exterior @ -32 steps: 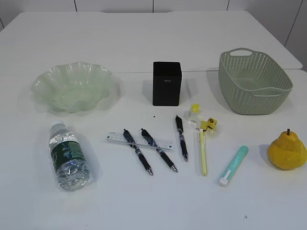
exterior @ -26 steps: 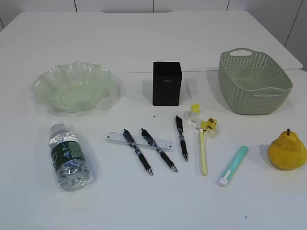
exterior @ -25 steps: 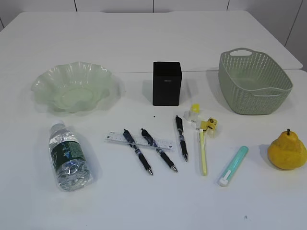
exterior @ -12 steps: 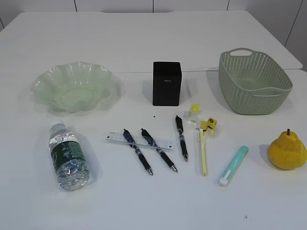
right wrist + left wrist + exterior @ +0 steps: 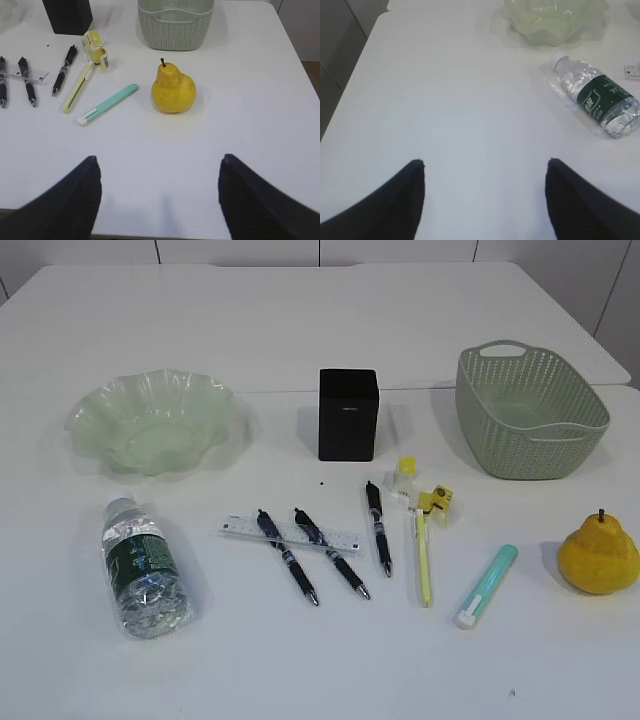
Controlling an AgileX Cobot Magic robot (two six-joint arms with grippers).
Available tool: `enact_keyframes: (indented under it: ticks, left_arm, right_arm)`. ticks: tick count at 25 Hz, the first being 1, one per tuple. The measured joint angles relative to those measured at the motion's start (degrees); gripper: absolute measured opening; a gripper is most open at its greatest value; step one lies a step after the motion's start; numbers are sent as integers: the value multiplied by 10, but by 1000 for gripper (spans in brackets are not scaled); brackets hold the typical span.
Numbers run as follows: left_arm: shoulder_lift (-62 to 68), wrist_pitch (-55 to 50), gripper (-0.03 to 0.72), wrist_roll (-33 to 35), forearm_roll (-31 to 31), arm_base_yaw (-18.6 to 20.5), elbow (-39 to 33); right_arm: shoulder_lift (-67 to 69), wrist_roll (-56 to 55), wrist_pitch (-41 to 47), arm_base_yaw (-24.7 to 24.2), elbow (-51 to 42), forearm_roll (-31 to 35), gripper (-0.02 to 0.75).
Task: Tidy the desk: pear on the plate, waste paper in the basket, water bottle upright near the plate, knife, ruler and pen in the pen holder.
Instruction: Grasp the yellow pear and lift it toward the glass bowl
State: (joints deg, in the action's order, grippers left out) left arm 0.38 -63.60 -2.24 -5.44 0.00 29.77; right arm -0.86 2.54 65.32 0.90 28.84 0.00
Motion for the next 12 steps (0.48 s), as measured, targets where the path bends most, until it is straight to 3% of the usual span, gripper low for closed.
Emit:
enact_keyframes:
  ticks: [12]
  left_arm:
    - [0,0,508,0,0,0,0]
  right_arm:
    - [0,0,0,0,0,-4,545]
